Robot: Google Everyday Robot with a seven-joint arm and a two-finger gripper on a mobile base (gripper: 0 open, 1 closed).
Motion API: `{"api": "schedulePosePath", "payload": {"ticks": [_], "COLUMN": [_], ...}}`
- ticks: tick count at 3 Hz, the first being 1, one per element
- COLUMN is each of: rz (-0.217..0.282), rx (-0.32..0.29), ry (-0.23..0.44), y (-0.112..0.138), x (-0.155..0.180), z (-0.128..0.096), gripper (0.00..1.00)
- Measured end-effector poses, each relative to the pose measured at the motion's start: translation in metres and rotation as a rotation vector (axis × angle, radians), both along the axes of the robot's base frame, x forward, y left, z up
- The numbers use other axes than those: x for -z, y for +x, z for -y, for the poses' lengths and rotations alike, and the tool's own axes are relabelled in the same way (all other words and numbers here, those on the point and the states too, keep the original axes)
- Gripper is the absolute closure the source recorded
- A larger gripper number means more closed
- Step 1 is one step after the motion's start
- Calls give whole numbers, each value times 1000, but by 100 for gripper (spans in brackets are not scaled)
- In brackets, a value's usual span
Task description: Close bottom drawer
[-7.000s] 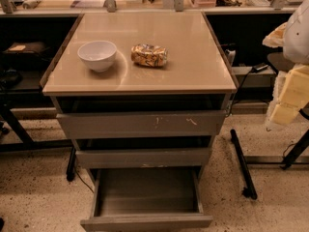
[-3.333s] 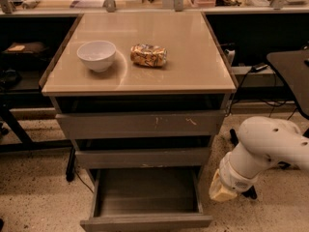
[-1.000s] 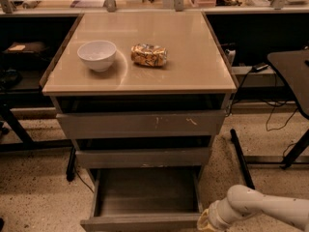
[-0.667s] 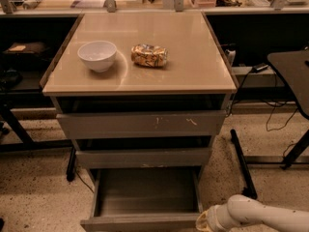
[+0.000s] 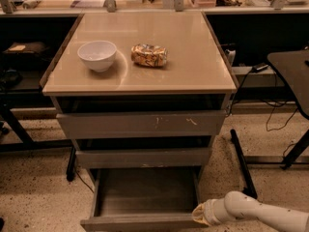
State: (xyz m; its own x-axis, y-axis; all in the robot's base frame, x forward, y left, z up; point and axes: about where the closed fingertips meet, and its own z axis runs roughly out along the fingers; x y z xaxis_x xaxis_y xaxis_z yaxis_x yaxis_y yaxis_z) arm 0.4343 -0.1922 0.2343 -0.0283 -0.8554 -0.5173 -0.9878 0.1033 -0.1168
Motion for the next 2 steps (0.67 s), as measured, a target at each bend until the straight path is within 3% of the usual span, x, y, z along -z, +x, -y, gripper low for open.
{"api": "schedulePosePath", "payload": {"ticks": [2], "rz": [-39], "rx": [-14], "ry": [11], "y": [3], "x": [25], "z": [-12], "gripper": [100]}}
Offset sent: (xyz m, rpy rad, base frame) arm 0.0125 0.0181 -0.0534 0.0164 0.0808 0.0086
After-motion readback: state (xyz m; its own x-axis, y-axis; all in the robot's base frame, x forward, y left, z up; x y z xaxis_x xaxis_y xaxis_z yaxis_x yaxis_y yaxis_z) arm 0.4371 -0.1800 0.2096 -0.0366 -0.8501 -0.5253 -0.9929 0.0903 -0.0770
